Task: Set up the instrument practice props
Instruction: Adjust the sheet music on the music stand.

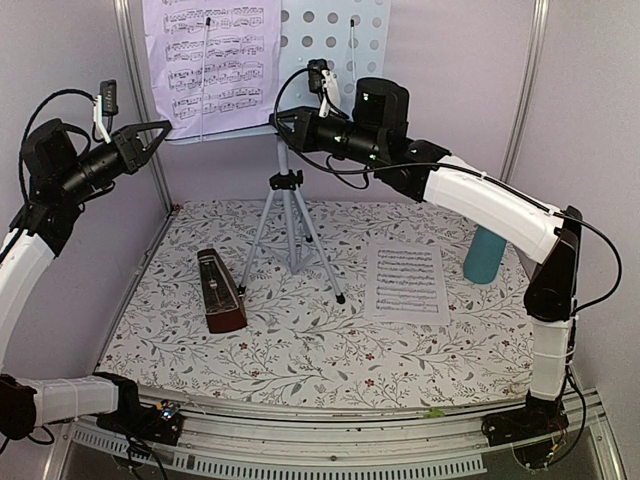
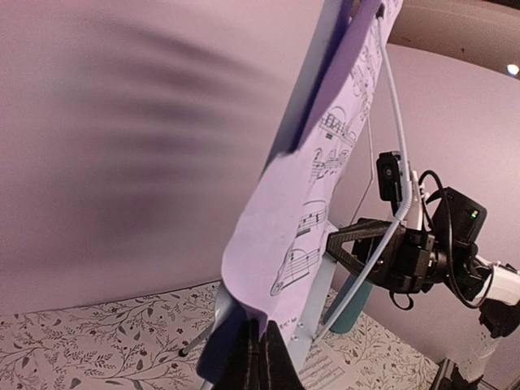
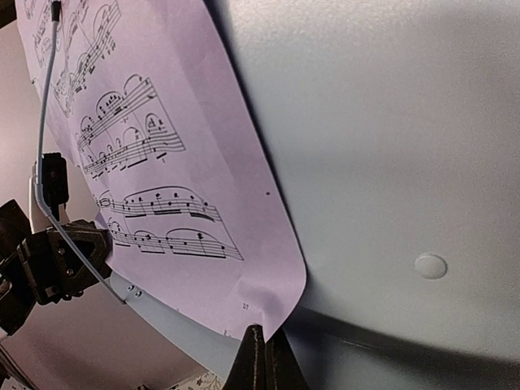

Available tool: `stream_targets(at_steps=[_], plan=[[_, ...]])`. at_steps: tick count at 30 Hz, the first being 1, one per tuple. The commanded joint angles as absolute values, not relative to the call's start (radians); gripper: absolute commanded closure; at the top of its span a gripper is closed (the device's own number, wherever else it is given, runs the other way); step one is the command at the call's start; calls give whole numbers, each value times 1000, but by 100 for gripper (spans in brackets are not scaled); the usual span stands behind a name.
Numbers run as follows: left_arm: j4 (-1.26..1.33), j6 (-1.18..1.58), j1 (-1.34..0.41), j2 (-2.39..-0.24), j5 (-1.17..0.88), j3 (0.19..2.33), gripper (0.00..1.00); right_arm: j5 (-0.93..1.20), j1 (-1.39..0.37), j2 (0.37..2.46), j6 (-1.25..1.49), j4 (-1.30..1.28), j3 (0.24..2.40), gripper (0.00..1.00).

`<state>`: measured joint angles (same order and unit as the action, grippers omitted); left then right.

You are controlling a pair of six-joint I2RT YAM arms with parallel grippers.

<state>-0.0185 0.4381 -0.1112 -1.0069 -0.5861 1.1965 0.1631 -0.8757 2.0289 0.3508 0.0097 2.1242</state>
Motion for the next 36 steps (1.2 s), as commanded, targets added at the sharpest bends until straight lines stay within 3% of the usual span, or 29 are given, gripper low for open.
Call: stream_targets(at_steps=[1, 16, 19, 23, 36], plan=[[2, 424, -119, -1007, -571, 1229, 100, 141, -857, 2007, 354, -21, 2085, 100], [-1, 426, -121, -999, -567, 1216, 100, 127, -857, 1987, 352, -18, 2052, 100], [-8, 423, -121, -986, -556, 1208, 96, 128, -858, 1981, 350, -15, 2050, 100], [-17, 422, -120, -975, -551, 1206, 88, 130, -858, 1969, 348, -16, 2046, 97], [-46, 408, -121, -933, -498, 1190, 81, 132, -862, 1913, 341, -12, 1999, 82]])
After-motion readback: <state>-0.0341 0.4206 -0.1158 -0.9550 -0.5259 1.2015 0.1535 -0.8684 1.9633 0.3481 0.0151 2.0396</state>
